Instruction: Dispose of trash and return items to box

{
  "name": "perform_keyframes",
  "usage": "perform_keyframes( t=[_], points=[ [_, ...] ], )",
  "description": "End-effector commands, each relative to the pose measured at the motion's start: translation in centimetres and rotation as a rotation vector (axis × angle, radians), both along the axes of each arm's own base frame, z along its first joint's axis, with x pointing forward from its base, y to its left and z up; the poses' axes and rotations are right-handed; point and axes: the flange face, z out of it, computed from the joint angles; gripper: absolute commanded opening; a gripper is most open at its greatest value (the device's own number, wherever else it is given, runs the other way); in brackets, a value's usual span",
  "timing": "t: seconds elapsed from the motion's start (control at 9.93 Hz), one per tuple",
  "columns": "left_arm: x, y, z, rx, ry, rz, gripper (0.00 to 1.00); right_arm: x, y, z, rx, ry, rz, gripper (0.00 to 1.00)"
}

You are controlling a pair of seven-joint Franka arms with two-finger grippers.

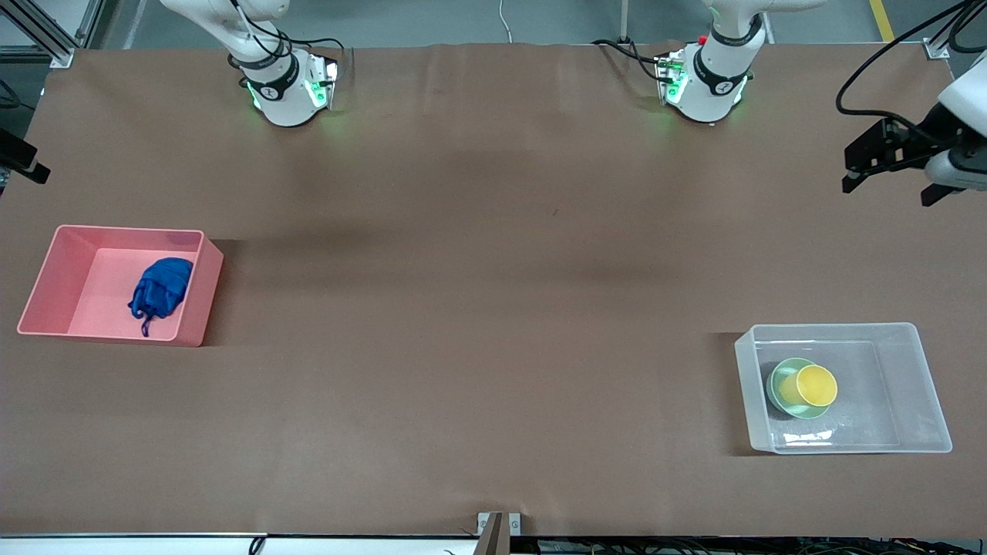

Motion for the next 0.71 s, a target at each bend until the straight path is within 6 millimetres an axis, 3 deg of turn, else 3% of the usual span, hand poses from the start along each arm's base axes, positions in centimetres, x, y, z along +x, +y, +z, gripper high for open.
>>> perform_keyframes(
  t=[0.0,0.6],
  points=[
    [-0.88,0.8,-1.13,0.006,0.053,0.034,1.0,-0.17,-0.17,-0.04,0.006,0.007,0.006,1.0],
    [-0.51,0.71,-2.02,0.006,0.068,0.123,1.0,-0.17,-0.17,-0.04,0.006,0.007,0.006,1.0]
  ],
)
